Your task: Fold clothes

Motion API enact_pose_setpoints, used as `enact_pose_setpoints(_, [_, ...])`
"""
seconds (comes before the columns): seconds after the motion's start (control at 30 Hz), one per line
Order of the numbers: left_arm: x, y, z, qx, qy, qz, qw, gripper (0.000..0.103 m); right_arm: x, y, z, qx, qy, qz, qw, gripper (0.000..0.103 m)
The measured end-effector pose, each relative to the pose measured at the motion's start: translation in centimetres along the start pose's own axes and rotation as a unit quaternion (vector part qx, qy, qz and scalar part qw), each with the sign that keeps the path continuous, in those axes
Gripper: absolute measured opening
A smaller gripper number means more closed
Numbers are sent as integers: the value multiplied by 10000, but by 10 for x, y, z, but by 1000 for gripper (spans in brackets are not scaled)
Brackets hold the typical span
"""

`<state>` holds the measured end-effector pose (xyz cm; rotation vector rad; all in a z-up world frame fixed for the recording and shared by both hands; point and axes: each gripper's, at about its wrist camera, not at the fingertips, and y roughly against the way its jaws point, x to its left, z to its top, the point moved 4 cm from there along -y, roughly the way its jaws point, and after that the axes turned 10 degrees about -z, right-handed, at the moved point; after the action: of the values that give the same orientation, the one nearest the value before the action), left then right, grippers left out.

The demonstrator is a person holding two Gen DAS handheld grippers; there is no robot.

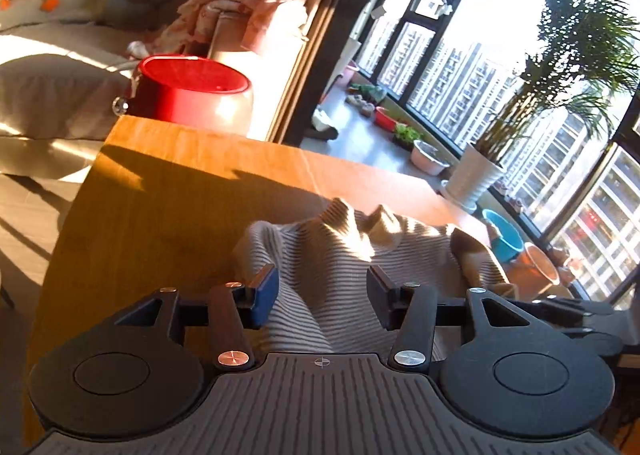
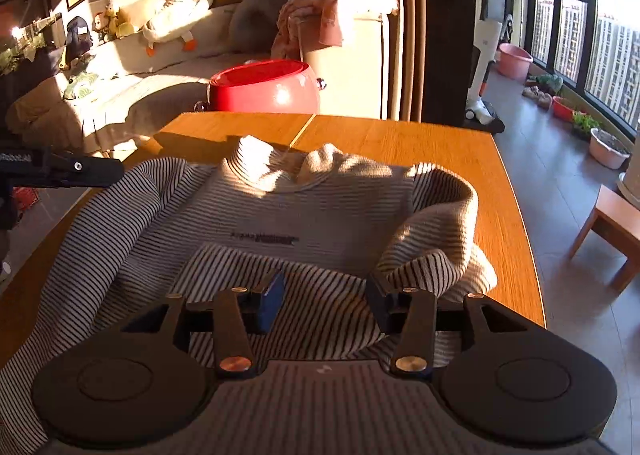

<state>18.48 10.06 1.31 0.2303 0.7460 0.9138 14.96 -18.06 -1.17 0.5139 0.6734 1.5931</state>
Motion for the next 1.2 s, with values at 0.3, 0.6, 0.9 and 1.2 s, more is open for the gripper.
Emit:
enact_pose_setpoints(0.3, [-31,8,-35,47,-185,-216,9996,60,13,24,-30,-545,235,-272,9979,52])
enact_pose_setpoints(0.6, [-51,-6,-61,149,-499,-381,9979,68,-6,35,-60,-127,-415,-430,9981,52])
enact_pose_setpoints(0.9, [-29,-9,-85,-69,-387,-292,9988,72,6,55,-78,-218,157,-743,9969,55])
enact_pose_setpoints(1.2, [-34,-10,-92,-21,-566,-340,9978,85,3,50,-83,-184,-10,-826,9964,76])
